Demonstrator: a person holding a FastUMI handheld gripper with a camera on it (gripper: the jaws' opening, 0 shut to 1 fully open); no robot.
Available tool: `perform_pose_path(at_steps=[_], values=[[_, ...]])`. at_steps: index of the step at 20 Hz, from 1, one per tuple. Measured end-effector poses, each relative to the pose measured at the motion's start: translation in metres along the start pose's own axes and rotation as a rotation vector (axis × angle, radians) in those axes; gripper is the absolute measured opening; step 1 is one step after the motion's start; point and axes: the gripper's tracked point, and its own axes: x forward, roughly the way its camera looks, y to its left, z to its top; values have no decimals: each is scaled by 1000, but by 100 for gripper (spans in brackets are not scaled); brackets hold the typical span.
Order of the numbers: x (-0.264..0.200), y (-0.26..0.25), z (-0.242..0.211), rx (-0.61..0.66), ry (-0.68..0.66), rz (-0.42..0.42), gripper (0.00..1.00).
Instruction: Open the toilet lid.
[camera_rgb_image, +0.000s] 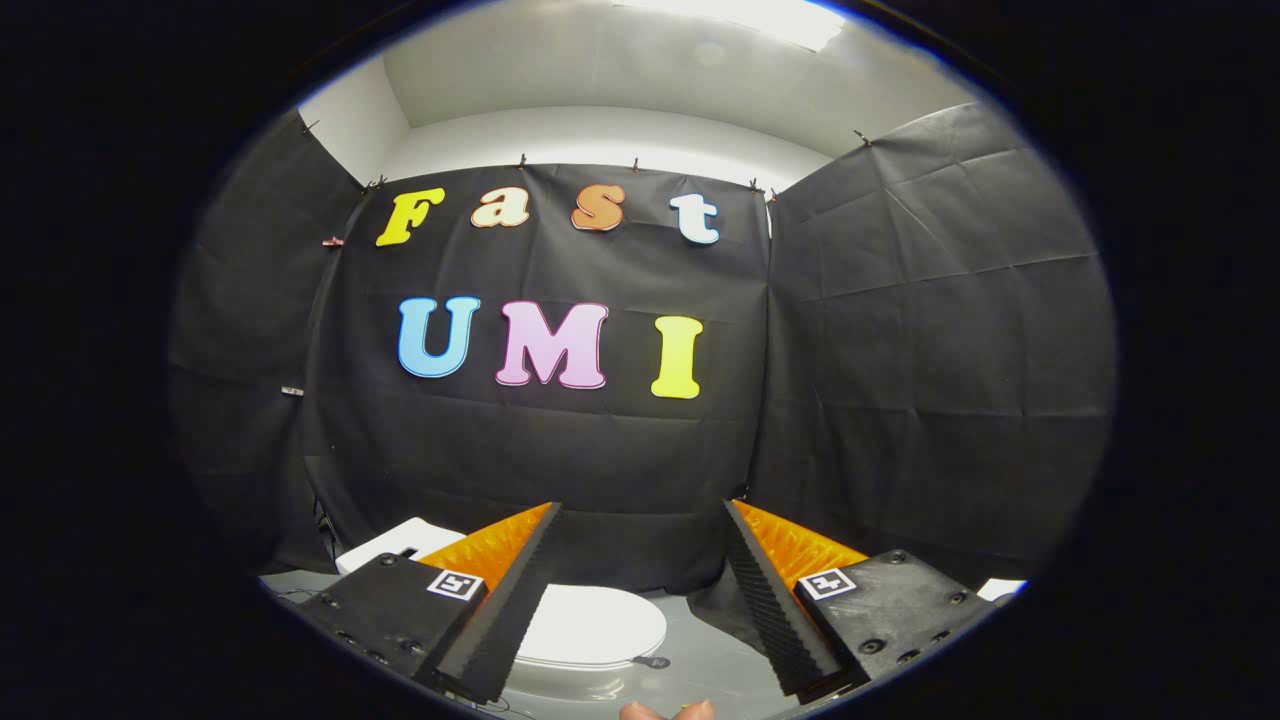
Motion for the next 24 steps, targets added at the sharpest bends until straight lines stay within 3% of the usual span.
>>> perform_pose_path(at_steps=[24], values=[[55,-1,-127,-25,33,28,99]])
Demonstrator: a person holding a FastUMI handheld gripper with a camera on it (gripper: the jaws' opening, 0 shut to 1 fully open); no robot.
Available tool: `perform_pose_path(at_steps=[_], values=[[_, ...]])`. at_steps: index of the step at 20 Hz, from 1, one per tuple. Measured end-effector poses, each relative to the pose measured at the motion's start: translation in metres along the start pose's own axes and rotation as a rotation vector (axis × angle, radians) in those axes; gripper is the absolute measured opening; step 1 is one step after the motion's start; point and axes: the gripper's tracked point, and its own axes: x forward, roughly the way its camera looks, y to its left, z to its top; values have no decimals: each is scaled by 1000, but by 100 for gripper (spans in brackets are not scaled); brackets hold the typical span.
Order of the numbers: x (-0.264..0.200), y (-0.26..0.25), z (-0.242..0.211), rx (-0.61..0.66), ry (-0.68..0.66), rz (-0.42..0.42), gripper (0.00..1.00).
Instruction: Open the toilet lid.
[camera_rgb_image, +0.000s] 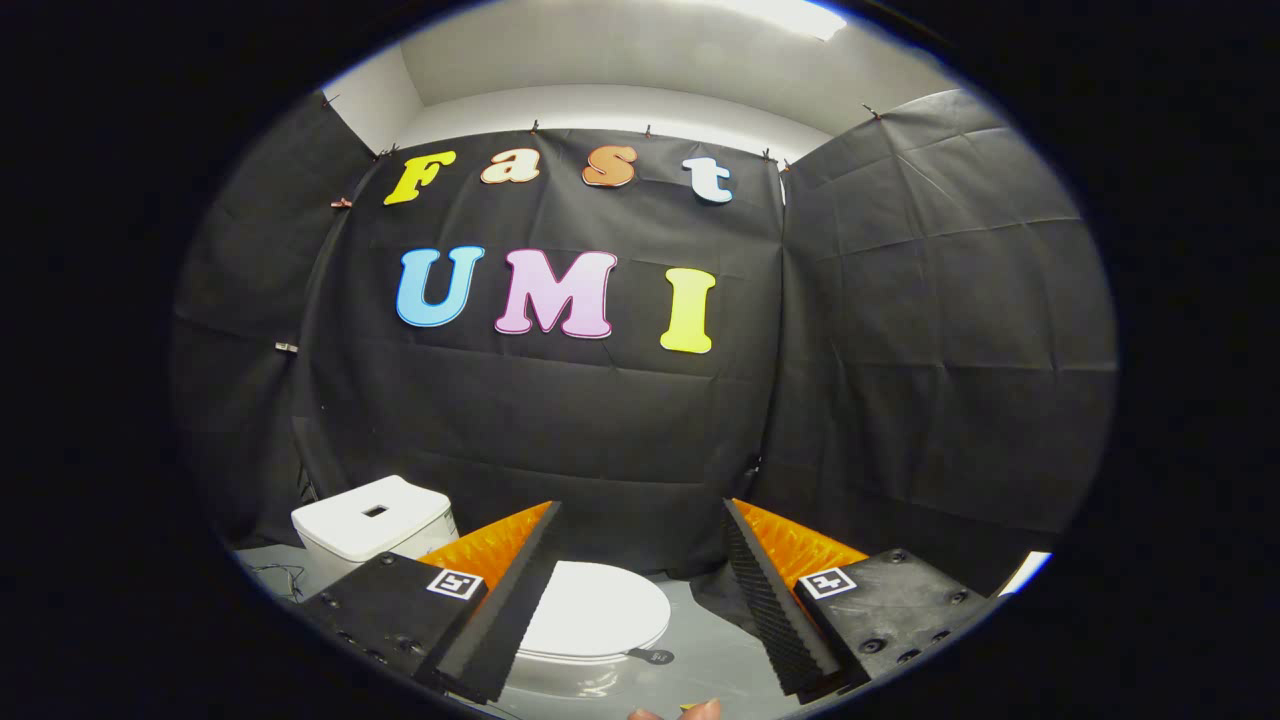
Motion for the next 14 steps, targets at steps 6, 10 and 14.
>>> perform_pose_path(at_steps=[6,10,14], values=[[8,-3,-31,19,4,20,99],[15,-8,-64,47,60,16,99],[19,-18,-101,61,110,18,98]])
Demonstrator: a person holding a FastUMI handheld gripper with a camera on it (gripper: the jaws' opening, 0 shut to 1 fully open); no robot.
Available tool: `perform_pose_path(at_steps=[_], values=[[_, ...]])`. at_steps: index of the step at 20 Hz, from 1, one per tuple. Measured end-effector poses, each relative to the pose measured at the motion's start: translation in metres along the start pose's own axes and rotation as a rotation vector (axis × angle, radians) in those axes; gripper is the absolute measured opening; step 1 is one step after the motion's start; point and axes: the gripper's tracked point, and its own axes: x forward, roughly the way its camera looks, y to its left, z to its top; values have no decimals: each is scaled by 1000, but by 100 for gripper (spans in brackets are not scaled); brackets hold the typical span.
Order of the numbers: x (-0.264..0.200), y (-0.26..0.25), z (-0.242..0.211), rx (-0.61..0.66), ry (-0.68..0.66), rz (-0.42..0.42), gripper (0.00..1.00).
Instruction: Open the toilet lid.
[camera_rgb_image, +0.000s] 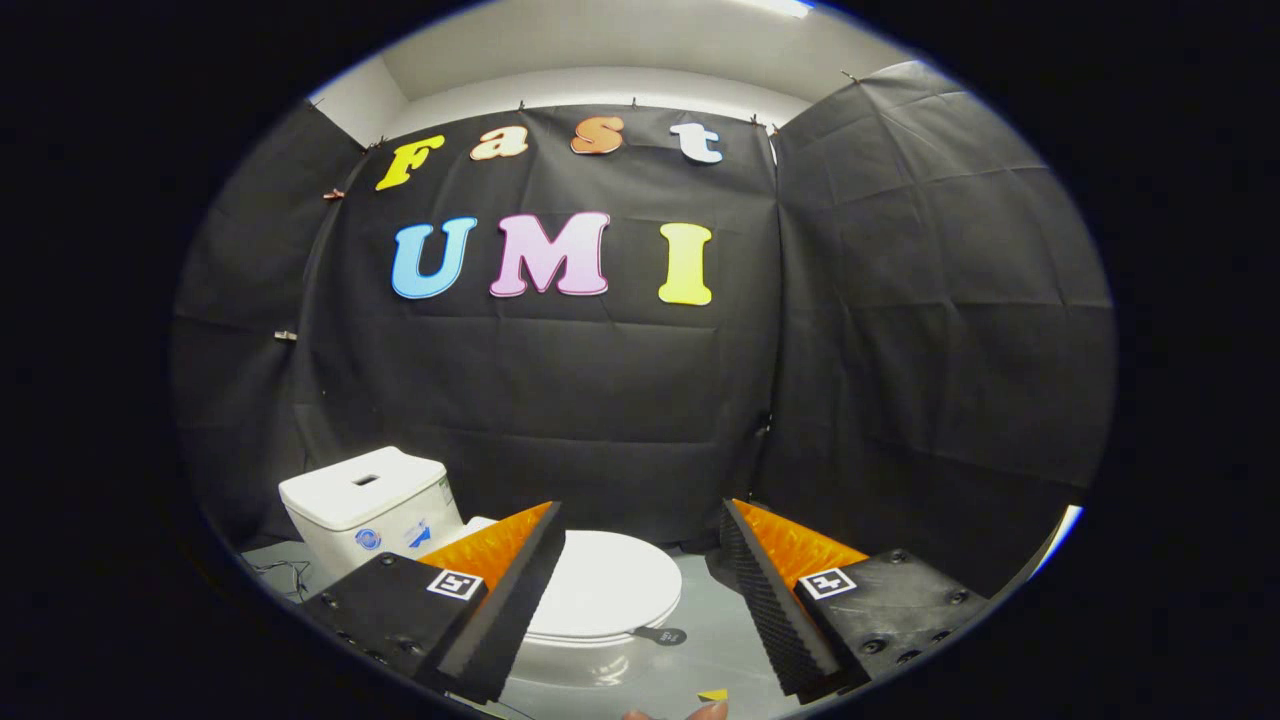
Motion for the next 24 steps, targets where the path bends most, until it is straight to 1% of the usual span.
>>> perform_pose_path(at_steps=[2,4,7,9,14,20,24], values=[[8,-5,-23,20,51,14,99],[15,-11,-50,69,123,29,99],[29,-22,-91,202,240,38,100],[39,-24,-114,297,298,48,99],[67,-40,-180,459,448,40,99],[93,-64,-237,690,553,8,99],[107,-65,-269,846,612,20,99]])
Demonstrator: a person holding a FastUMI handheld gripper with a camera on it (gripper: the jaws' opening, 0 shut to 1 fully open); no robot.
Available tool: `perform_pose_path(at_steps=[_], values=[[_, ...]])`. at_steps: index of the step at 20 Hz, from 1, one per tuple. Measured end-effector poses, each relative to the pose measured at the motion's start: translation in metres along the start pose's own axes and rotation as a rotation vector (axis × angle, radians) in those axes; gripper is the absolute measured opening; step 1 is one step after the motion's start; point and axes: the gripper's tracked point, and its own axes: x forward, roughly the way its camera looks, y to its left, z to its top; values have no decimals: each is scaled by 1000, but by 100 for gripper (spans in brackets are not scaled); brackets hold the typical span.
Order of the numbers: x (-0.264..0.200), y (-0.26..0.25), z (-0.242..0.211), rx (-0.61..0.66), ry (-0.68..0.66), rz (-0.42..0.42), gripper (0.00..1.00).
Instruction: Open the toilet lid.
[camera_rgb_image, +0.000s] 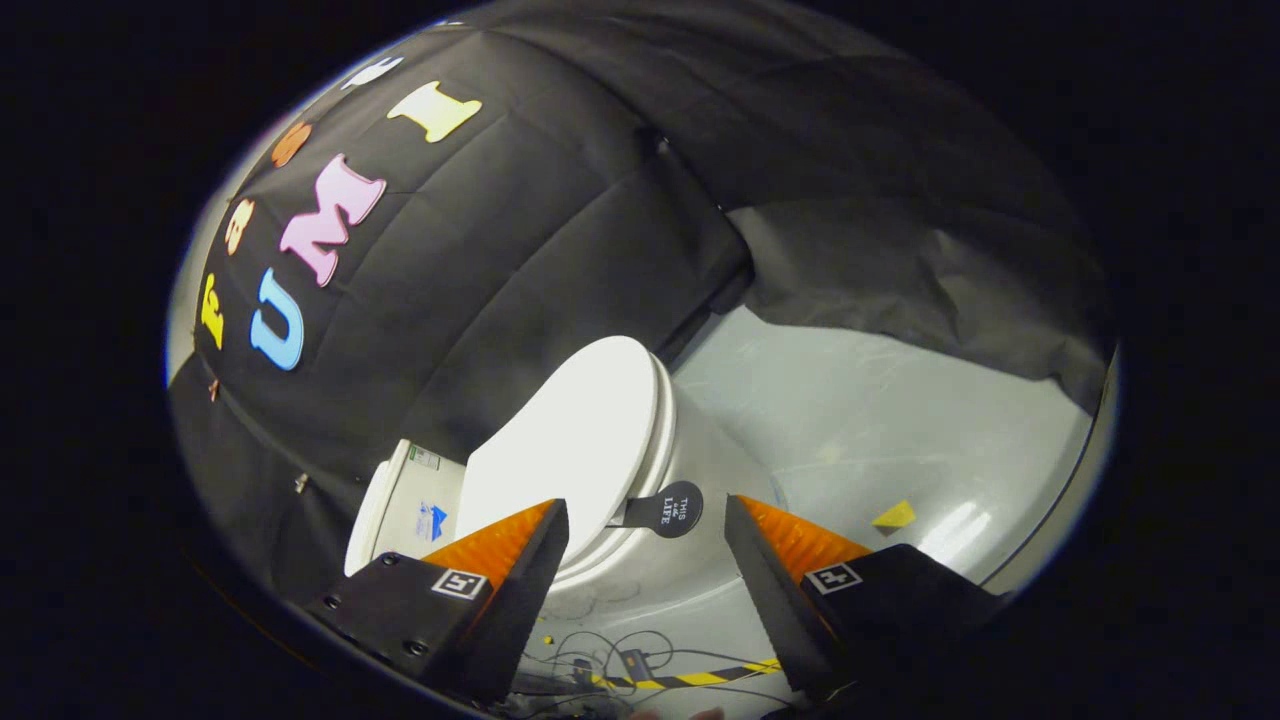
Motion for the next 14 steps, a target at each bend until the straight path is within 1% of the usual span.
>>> perform_pose_path(at_steps=[3,6,8,9,12,13,14], values=[[18,-9,-3,102,35,27,99],[37,-16,-4,176,50,46,97],[46,-13,-9,227,77,76,93],[49,-9,-11,249,96,97,93],[57,-7,-17,293,118,124,56],[60,-12,-20,298,139,99,44],[60,-12,-20,332,129,113,33]])
